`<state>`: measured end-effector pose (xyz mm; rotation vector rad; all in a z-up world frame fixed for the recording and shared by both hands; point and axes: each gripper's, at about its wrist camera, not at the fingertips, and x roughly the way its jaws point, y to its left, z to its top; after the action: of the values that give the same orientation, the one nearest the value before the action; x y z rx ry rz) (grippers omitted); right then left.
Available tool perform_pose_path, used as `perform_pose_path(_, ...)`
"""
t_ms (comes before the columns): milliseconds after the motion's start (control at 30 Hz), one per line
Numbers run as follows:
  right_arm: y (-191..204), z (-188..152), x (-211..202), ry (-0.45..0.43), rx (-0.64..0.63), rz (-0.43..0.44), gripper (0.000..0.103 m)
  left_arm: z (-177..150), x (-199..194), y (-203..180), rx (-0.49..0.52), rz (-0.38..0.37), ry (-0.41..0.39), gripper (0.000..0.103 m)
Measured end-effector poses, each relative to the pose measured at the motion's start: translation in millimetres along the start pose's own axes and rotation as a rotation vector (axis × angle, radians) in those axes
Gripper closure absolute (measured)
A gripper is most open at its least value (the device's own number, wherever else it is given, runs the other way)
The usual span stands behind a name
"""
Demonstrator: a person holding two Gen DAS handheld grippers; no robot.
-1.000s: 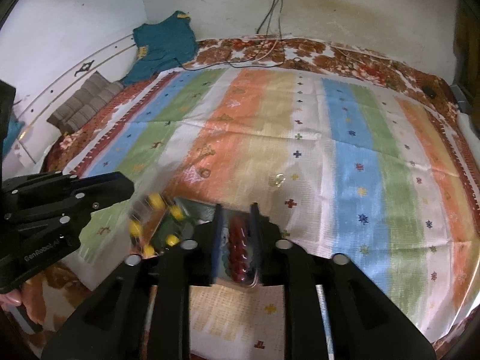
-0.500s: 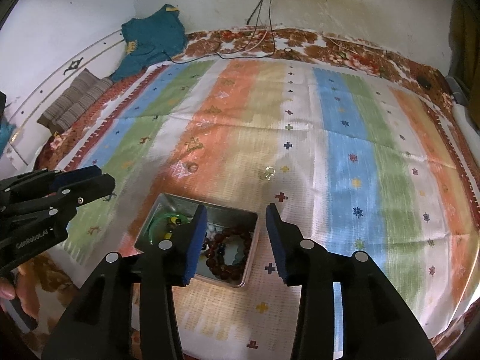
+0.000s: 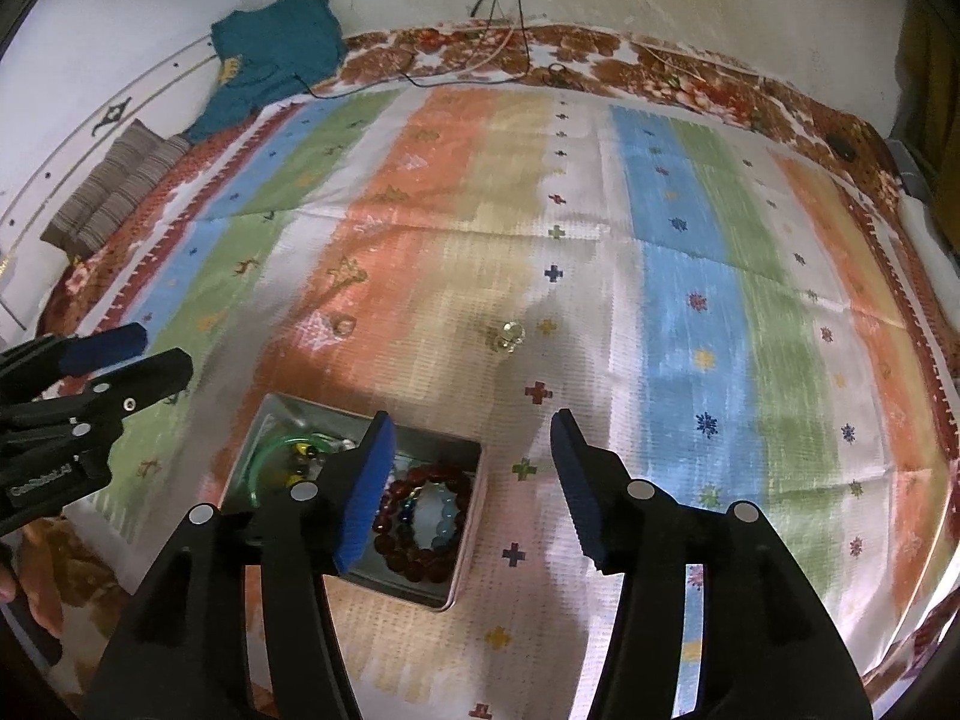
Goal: Organize jewelry
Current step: 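Move both open tools toward the small rings on the cloth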
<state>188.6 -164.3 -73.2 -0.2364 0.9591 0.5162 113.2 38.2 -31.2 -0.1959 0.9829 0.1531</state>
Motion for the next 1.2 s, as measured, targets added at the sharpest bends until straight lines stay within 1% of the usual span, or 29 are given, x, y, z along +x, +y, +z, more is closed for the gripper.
perform_pose_path(67,-2,2,4,0.010,0.007,-0.005,0.047,3,3,0,0.002,0.009,0.002,0.041)
perform_pose_path(167,-3,5,8,0.019,0.012,-0.012,0.044,7,8,1,0.005,0.015,0.014,0.040)
perform_pose_path(267,-3,9,13,0.028,0.015,-0.018,0.043,9,12,1,0.012,0.024,0.021,0.037)
perform_pose_path(400,-6,14,21,0.044,0.031,-0.020,0.041,15,19,2,0.018,0.032,0.030,0.036)
perform_pose_path(700,-9,23,42,0.093,0.038,-0.031,0.041,24,40,2,0.036,0.053,0.070,0.036)
perform_pose_path(1200,-14,37,72,0.153,0.047,-0.027,0.041,36,75,4,0.033,0.049,0.153,0.036)
